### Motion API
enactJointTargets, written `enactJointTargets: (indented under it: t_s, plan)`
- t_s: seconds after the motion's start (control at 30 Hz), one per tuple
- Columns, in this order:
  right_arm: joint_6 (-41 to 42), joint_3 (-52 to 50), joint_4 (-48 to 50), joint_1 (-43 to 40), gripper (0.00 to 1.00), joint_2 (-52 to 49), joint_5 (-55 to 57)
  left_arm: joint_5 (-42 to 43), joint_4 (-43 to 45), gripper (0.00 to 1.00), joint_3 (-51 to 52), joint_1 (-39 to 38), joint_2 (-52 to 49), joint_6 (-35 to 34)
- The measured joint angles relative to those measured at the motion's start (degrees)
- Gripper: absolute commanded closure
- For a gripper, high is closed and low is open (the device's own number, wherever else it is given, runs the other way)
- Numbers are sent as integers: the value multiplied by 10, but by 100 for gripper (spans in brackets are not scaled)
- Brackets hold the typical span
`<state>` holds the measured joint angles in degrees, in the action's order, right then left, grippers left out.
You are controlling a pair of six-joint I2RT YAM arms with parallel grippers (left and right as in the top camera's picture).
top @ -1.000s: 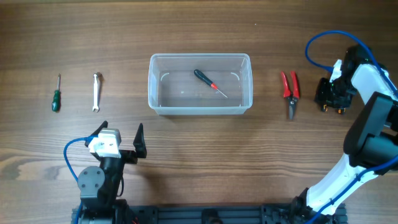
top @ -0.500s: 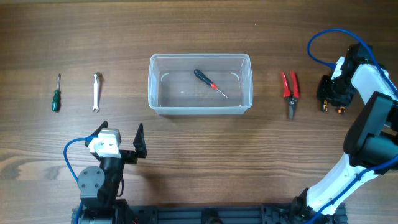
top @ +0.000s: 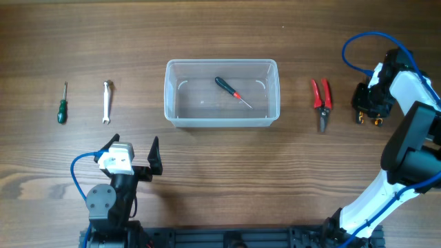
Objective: Pack container
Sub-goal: 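Carry the orange-black pliers into the container and open the gripper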
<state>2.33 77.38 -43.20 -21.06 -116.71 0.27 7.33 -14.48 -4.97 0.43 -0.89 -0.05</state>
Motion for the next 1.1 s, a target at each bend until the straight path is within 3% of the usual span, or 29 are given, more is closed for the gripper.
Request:
enactJointTargets:
  t_s: [0.17, 0.37, 0.57, 0.83, 1.1]
  plan:
    - [0, 21, -26, 0, 96, -8, 0, 0, 0, 0, 0, 0, 0, 0]
    - [-4, 150, -124, 0, 96, -16, -1, 0, 0, 0, 0, 0, 0, 0]
    - [-97, 290, -224, 20, 96, 7, -15, 0, 0, 0, 0, 0, 0, 0]
    - [-272, 324, -294, 237, 96, 149, -56, 0, 0, 0, 0, 0, 0, 0]
    - [-345, 320, -327, 444, 96, 172, -73, 0, 0, 0, 0, 0, 0, 0]
